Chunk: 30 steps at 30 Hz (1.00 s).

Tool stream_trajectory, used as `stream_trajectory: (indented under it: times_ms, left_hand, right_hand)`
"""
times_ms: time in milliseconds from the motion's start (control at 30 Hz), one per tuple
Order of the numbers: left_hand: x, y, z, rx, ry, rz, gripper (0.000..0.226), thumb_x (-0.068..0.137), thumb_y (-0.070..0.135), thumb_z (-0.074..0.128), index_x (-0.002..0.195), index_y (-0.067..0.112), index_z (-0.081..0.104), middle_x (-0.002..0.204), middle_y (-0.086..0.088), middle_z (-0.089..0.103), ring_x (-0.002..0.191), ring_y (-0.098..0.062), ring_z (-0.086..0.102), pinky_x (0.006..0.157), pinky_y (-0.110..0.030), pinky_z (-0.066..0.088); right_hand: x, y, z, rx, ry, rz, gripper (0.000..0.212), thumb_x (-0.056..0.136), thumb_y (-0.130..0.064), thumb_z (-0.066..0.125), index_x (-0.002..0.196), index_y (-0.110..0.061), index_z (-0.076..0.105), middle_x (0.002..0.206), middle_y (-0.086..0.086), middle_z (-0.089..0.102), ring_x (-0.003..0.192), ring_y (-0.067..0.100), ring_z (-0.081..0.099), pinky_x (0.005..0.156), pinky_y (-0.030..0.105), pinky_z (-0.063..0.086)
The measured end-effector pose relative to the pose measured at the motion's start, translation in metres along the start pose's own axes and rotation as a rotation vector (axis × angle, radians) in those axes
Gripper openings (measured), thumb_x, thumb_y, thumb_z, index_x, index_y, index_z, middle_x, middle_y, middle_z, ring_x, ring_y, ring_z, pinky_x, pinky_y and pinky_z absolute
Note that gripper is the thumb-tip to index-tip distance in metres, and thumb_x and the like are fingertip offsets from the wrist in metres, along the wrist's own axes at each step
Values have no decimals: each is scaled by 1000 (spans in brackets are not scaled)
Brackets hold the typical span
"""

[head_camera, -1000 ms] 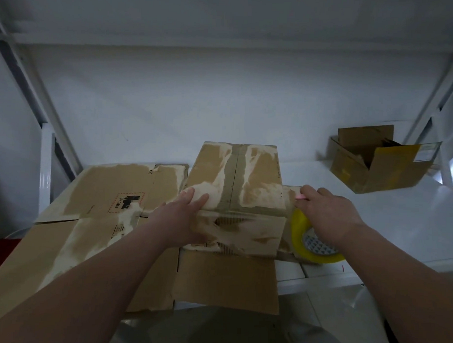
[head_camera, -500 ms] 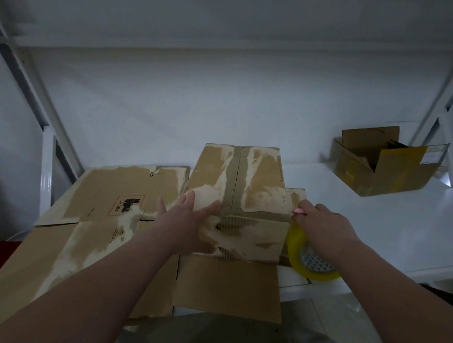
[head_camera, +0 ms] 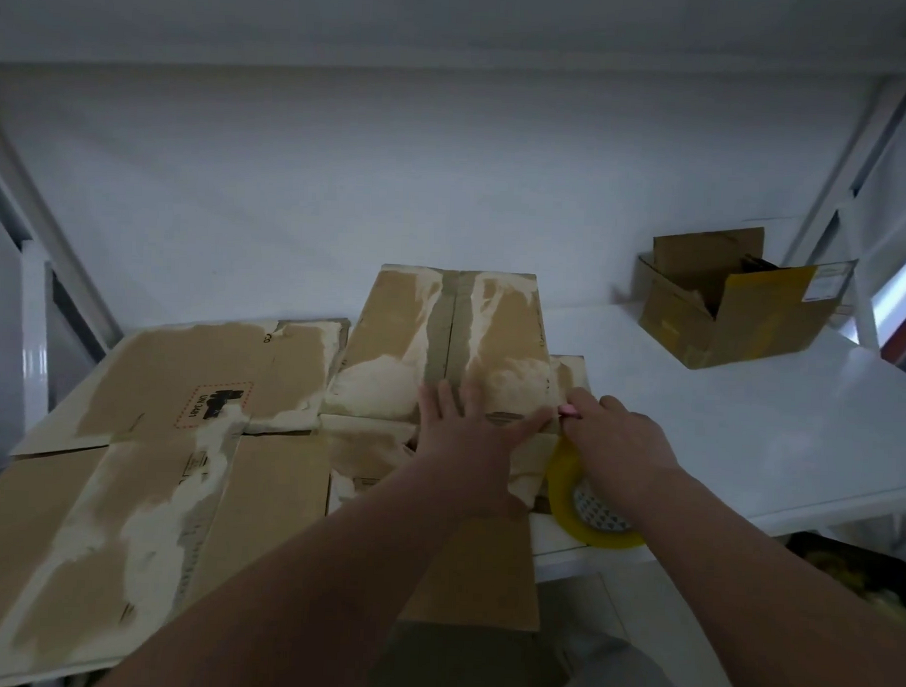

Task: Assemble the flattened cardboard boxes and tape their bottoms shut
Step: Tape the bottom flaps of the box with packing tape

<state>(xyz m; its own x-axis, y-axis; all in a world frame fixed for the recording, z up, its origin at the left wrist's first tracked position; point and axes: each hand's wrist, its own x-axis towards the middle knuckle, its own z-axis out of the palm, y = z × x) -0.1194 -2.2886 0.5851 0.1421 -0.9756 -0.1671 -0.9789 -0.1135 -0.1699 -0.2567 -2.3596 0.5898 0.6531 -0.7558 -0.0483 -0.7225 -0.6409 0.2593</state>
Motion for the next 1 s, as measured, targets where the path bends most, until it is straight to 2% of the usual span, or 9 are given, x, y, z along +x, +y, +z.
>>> stream_trajectory:
  times_ms: [233,433,500,567,667,767,833,900,1000]
  left_hand:
    - [-4,-20,-4,-157,42,-4,65,84,77,26,143,56,11,161,-2,-3,145,-41,-3,109,-69,-6]
    - [-30,-93,7,-424,304,-627,59,90,63,31,135,25,39,131,-11,51,120,-32,48,106,-62,26]
    - [-36,-102,6,-651,354,-588,57,93,58,34,123,12,49,112,-12,60,95,-28,54,87,-41,41]
    - [-36,-103,5,-762,384,-520,56,95,54,35,120,7,55,109,-12,61,94,-28,53,77,-34,40]
    - [-27,-106,1,-1077,333,-442,68,90,57,49,138,9,47,136,-12,51,122,-30,48,98,-40,41]
    - [-16,-107,-2,-1439,118,-306,81,84,42,68,151,20,26,148,-4,37,133,-26,38,98,-34,35]
    - [-5,-109,2,-1402,12,-220,109,75,29,79,154,23,4,157,-2,22,141,-23,27,102,-34,32]
    - [2,-106,8,-1146,128,-310,121,68,23,84,154,22,-2,158,-6,17,141,-29,25,106,-43,37]
    - [-4,-84,20,-1128,446,-631,70,72,25,75,130,2,45,124,-18,54,103,-31,55,82,-43,50]
  right_hand:
    - [-7,2,4,84,-10,44,55,89,-14,59,139,-24,39,139,-1,31,119,20,42,89,32,49]
    - [-14,2,5,86,-12,84,54,90,-13,57,139,-23,38,137,0,31,116,20,43,88,31,50]
    - [-18,4,5,88,-23,96,58,89,-10,56,142,-22,35,137,0,30,117,19,42,87,30,50]
    - [-23,7,4,79,-30,102,58,90,-9,54,143,-21,34,136,-1,30,115,19,42,84,29,49]
    - [-32,14,2,55,-47,117,50,91,-10,50,138,-20,38,135,0,30,111,20,44,79,30,49]
    - [-39,20,-1,37,-83,142,44,89,-16,56,131,-20,46,130,1,31,107,22,47,75,31,49]
    - [-44,20,-2,63,-123,162,48,87,-18,58,133,-20,45,129,1,32,107,24,48,77,32,50]
    - [-46,17,-1,106,-128,179,56,86,-18,59,139,-20,40,130,1,33,109,24,50,81,34,51]
    - [-44,10,-3,171,-89,219,59,85,-16,59,140,-21,38,131,1,30,108,25,53,75,33,49]
